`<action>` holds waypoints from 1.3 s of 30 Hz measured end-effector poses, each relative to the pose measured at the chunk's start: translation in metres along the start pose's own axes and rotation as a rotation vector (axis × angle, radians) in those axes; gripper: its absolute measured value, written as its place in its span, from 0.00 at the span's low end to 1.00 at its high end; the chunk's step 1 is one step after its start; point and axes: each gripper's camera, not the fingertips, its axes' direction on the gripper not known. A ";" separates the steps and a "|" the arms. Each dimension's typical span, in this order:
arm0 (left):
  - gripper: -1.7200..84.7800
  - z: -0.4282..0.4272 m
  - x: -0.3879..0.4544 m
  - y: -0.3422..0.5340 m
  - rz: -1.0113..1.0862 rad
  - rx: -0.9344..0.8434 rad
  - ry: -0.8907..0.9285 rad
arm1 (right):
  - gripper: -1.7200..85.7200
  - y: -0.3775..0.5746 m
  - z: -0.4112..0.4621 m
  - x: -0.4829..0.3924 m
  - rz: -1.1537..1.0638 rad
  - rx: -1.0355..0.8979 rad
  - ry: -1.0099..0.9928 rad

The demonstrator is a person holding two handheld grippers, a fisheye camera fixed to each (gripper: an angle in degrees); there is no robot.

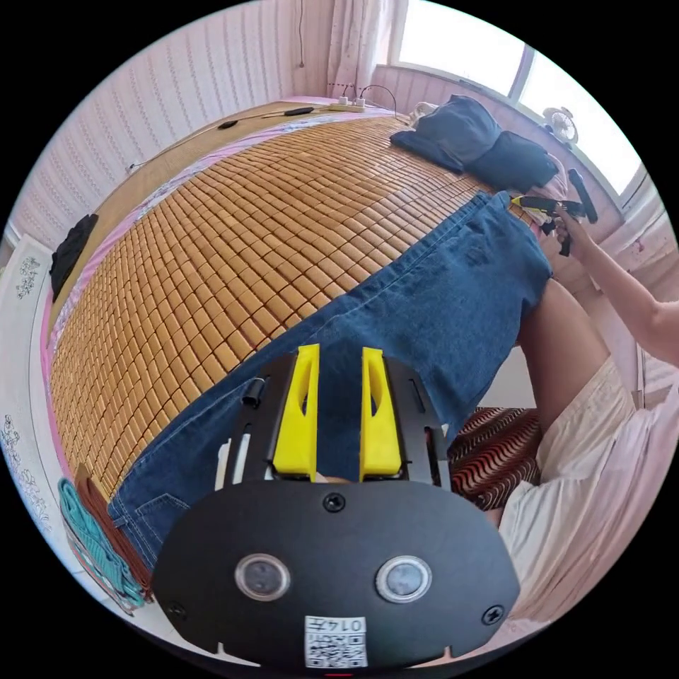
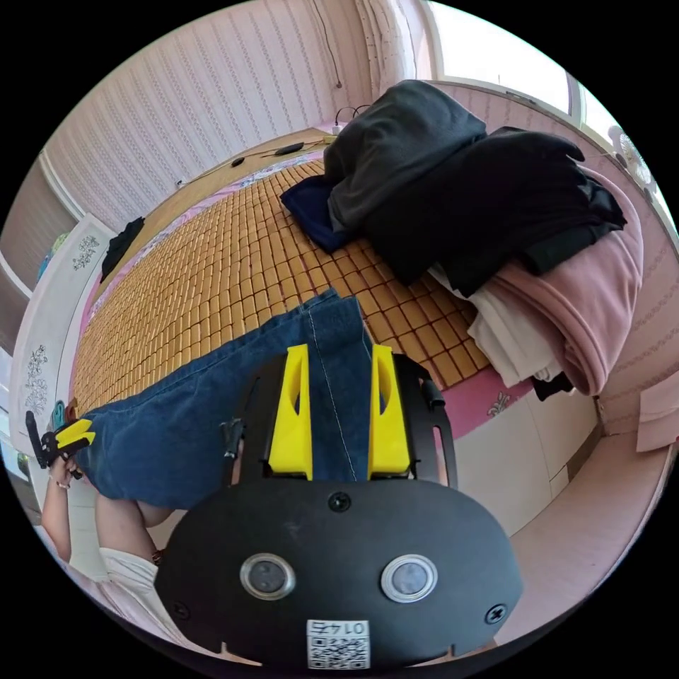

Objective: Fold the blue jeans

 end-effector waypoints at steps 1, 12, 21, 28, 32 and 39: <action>0.13 0.014 0.001 -0.016 -0.001 -0.052 -0.017 | 0.16 -0.002 0.002 0.001 0.010 0.002 0.000; 0.01 0.032 0.026 -0.043 0.123 -0.243 -0.123 | 0.06 0.015 -0.020 0.018 -0.060 0.092 -0.062; 0.01 -0.014 0.010 -0.019 -0.067 -0.073 -0.087 | 0.07 -0.012 -0.008 0.008 -0.092 -0.008 0.036; 0.01 0.028 0.016 -0.002 -0.111 -0.127 -0.134 | 0.08 0.026 -0.035 0.040 -0.033 -0.013 -0.025; 0.01 0.026 0.014 0.012 -0.126 -0.107 -0.117 | 0.10 0.115 -0.082 0.085 0.128 0.061 0.069; 0.01 0.003 0.019 0.034 -0.113 -0.054 -0.139 | 0.10 0.199 -0.053 0.143 0.444 -0.079 -0.373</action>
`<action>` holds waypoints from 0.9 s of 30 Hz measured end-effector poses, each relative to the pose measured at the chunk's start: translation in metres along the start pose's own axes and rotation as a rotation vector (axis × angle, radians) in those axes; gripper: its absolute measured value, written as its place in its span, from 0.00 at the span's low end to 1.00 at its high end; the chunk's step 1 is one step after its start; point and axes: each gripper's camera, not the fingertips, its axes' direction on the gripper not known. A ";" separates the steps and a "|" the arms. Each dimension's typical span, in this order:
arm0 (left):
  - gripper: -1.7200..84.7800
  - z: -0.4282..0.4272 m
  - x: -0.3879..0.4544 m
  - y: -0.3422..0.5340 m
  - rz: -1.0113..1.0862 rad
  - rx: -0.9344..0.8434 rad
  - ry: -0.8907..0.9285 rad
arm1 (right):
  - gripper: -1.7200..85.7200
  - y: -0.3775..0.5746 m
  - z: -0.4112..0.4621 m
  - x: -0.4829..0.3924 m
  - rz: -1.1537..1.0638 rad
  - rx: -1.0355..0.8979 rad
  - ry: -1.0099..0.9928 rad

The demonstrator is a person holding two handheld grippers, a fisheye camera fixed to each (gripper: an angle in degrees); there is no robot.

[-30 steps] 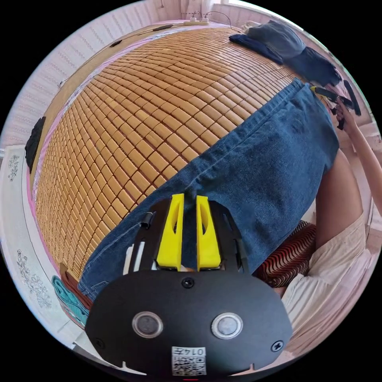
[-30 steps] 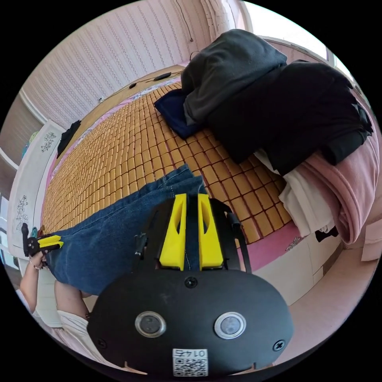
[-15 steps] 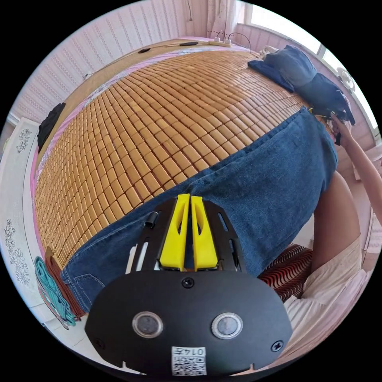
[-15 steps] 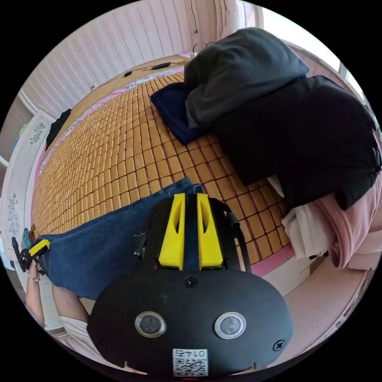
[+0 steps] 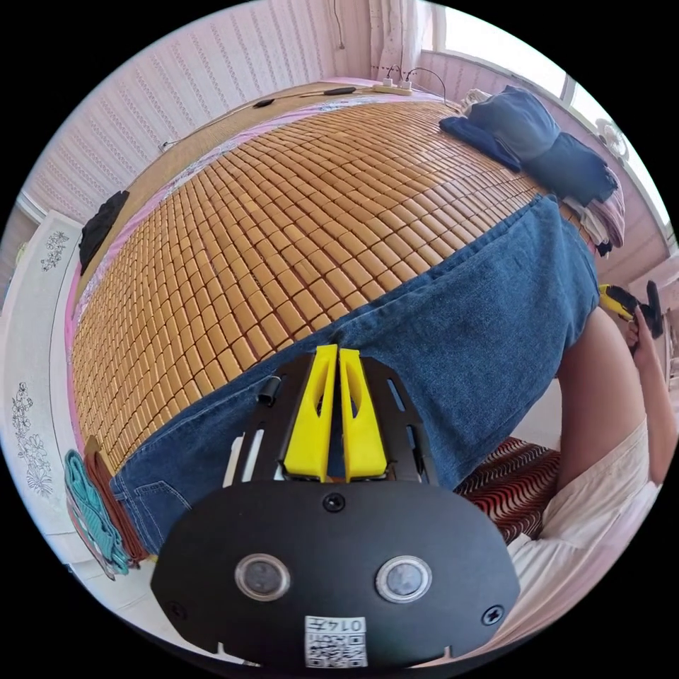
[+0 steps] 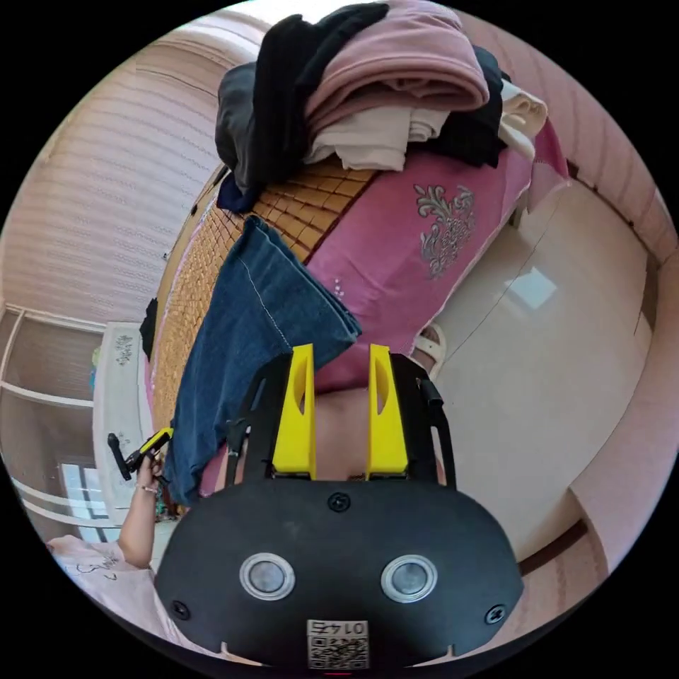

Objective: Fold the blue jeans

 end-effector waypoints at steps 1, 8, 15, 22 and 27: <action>0.01 -0.007 0.000 0.004 0.012 0.015 -0.008 | 0.08 0.000 -0.003 -0.001 0.005 0.007 -0.025; 0.01 -0.048 -0.019 0.033 -0.028 0.131 0.016 | 0.04 -0.013 -0.064 -0.084 -0.259 0.163 -0.089; 0.01 -0.002 -0.029 0.045 -0.072 0.076 0.061 | 0.04 -0.007 -0.025 -0.073 -0.110 -0.004 0.145; 0.01 0.049 -0.028 0.052 -0.052 -0.049 0.033 | 0.04 -0.004 -0.022 -0.105 -0.105 0.001 0.176; 0.01 0.063 -0.051 0.070 -0.095 -0.018 0.130 | 0.05 -0.014 -0.019 -0.156 -0.122 -0.049 0.287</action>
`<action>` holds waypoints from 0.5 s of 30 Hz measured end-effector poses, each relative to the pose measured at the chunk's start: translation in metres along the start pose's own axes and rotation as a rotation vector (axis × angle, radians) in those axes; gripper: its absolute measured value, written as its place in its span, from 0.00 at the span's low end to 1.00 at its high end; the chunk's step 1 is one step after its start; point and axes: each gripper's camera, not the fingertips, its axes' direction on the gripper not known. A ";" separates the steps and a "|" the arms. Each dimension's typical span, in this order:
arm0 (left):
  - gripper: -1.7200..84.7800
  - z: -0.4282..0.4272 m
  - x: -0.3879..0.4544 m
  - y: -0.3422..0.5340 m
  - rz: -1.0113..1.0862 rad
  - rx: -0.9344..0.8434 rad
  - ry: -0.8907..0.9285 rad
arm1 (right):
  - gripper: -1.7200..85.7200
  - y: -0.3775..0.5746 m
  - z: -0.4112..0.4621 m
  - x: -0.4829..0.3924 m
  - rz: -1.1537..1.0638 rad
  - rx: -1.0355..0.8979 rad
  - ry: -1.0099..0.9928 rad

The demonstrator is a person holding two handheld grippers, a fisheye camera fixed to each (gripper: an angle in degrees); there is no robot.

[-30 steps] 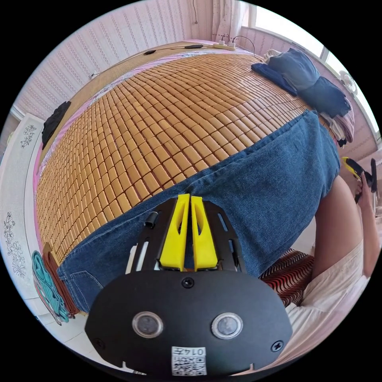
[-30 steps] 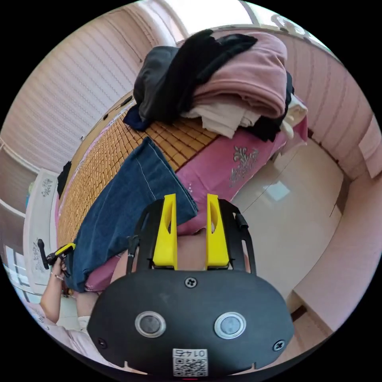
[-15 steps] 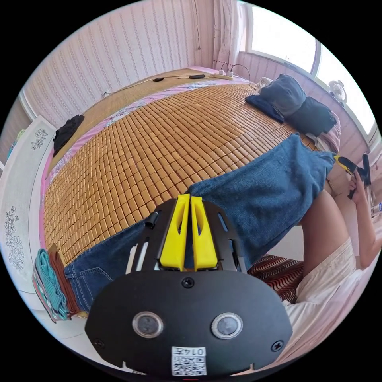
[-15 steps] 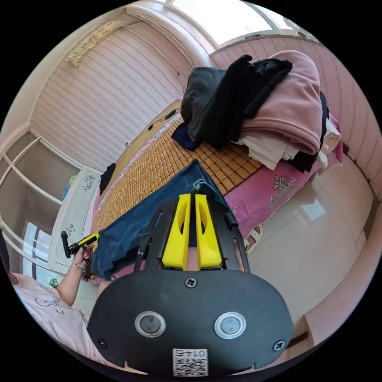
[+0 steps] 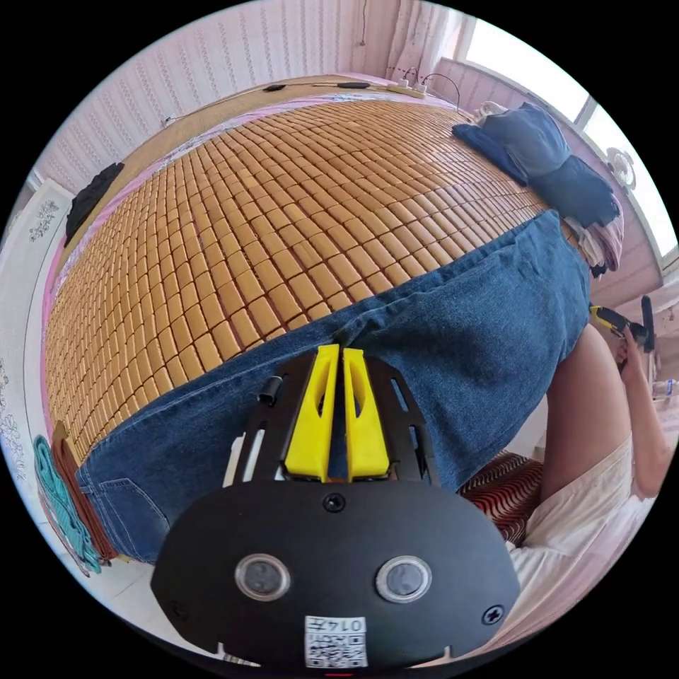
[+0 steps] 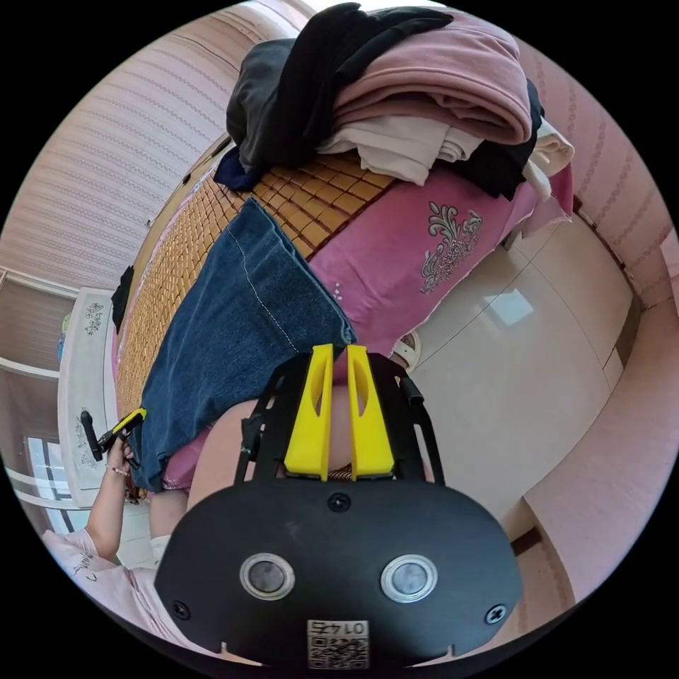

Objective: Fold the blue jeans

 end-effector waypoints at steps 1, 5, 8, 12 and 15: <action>0.01 0.000 -0.011 0.003 -0.052 0.000 0.056 | 0.06 -0.001 -0.003 -0.007 0.001 -0.001 0.021; 0.01 -0.029 -0.033 0.045 -0.117 0.162 0.127 | 0.03 -0.006 -0.042 -0.082 -0.019 0.066 0.296; 0.01 -0.042 -0.047 0.091 -0.159 0.222 0.130 | 0.03 -0.006 -0.055 -0.190 -0.364 0.102 0.272; 0.01 -0.047 -0.070 0.145 -0.254 0.258 0.121 | 0.05 -0.003 -0.024 -0.371 -0.853 -0.013 0.146; 0.01 -0.041 -0.079 0.176 -0.309 0.283 0.173 | 0.09 0.010 0.009 -0.500 -1.121 -0.116 0.027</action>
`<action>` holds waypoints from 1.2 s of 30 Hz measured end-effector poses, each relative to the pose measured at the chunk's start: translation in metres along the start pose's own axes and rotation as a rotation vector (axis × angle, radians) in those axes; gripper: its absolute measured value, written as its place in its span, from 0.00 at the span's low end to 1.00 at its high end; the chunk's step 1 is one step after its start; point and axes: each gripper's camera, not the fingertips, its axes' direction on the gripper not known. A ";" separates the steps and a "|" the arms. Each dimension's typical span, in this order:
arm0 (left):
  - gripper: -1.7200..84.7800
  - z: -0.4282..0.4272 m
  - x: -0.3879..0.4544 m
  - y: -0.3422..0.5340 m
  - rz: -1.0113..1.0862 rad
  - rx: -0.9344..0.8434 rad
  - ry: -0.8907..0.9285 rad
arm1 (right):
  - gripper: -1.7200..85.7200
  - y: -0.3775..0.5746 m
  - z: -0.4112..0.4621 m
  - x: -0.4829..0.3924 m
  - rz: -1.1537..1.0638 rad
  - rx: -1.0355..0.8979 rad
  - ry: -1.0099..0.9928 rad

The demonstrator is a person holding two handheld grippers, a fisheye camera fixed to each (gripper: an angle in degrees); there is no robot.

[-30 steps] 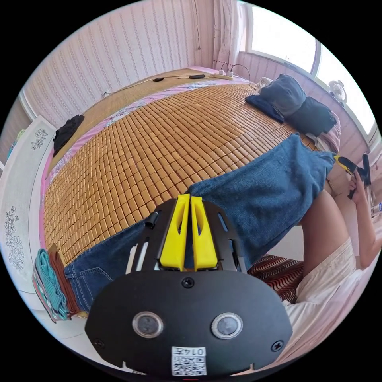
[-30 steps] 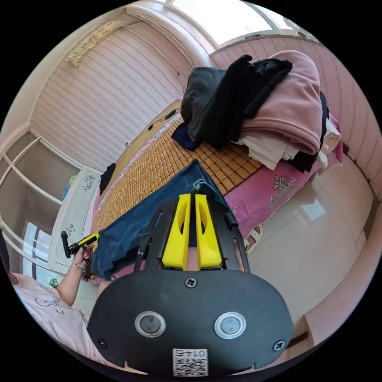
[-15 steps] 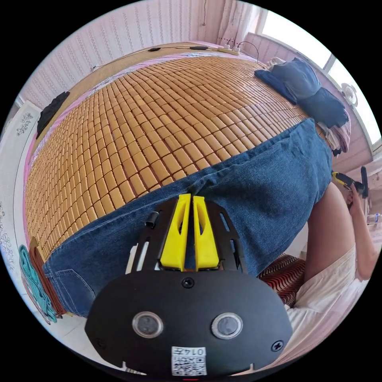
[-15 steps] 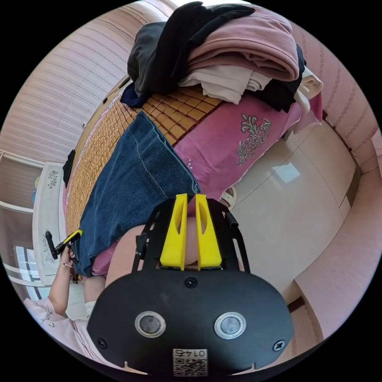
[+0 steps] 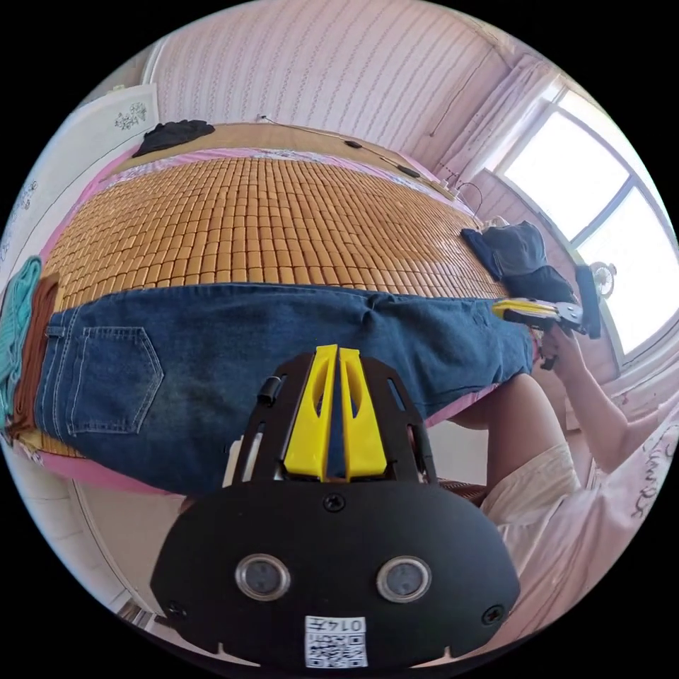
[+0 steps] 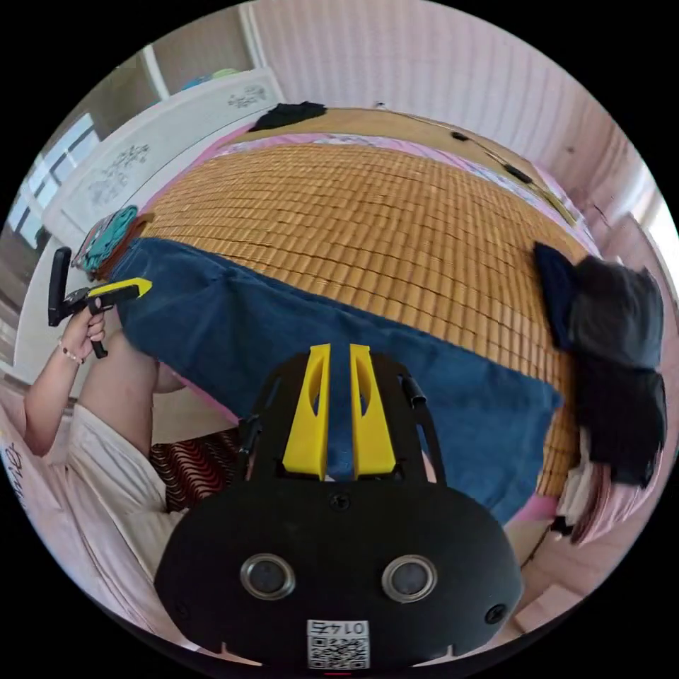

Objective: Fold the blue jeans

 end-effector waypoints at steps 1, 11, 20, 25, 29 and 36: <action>0.01 0.003 -0.001 0.008 -0.009 -0.002 0.012 | 0.09 -0.021 0.005 -0.013 -0.040 -0.014 -0.012; 0.01 0.065 0.019 0.029 0.101 -0.057 0.028 | 0.08 -0.247 0.077 -0.187 -0.417 -0.263 -0.025; 0.01 0.084 0.015 0.027 0.171 -0.063 0.054 | 0.01 -0.346 0.016 -0.223 -0.419 -0.223 -0.064; 0.01 0.100 0.019 0.026 0.196 -0.109 0.014 | 0.02 -0.381 0.036 -0.256 -0.444 -0.342 0.025; 0.01 0.100 0.029 0.023 0.264 -0.055 0.085 | 0.02 -0.400 0.000 -0.274 -0.437 -0.276 0.167; 0.01 0.128 0.062 0.023 0.466 -0.142 0.107 | 0.08 -0.408 0.011 -0.275 -0.380 -0.492 0.236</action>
